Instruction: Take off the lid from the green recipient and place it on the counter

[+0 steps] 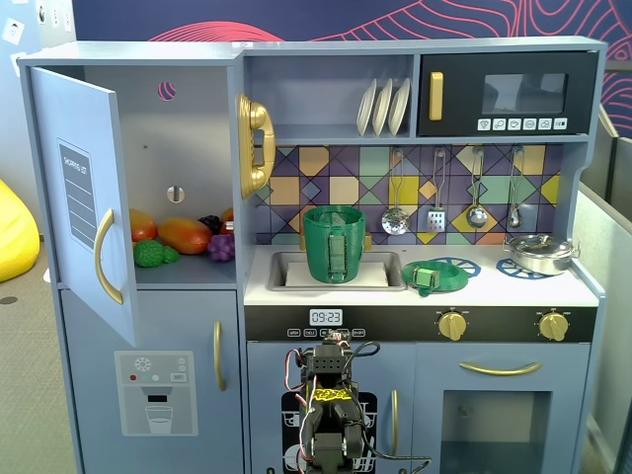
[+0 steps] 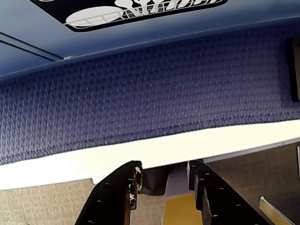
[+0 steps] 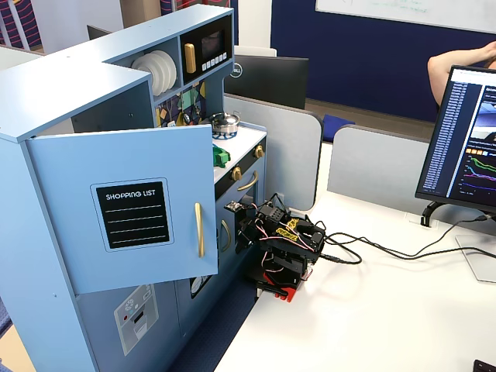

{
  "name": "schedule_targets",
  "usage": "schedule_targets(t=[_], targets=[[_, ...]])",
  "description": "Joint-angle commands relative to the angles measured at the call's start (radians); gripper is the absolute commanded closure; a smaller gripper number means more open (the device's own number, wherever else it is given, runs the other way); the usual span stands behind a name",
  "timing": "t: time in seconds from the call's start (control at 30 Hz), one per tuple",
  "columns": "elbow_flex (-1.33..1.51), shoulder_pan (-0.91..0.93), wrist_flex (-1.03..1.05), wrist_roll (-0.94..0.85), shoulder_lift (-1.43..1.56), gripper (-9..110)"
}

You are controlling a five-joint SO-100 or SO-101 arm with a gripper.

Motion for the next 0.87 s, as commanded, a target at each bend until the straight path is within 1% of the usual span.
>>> schedule_targets(t=[0.0,0.27,0.83], targets=[[-0.003,-0.002,0.19,-0.034,-0.005,98],[-0.003,0.029,0.19,-0.035,-0.003,98],[-0.003,0.029,0.192,-0.035,-0.003,98]])
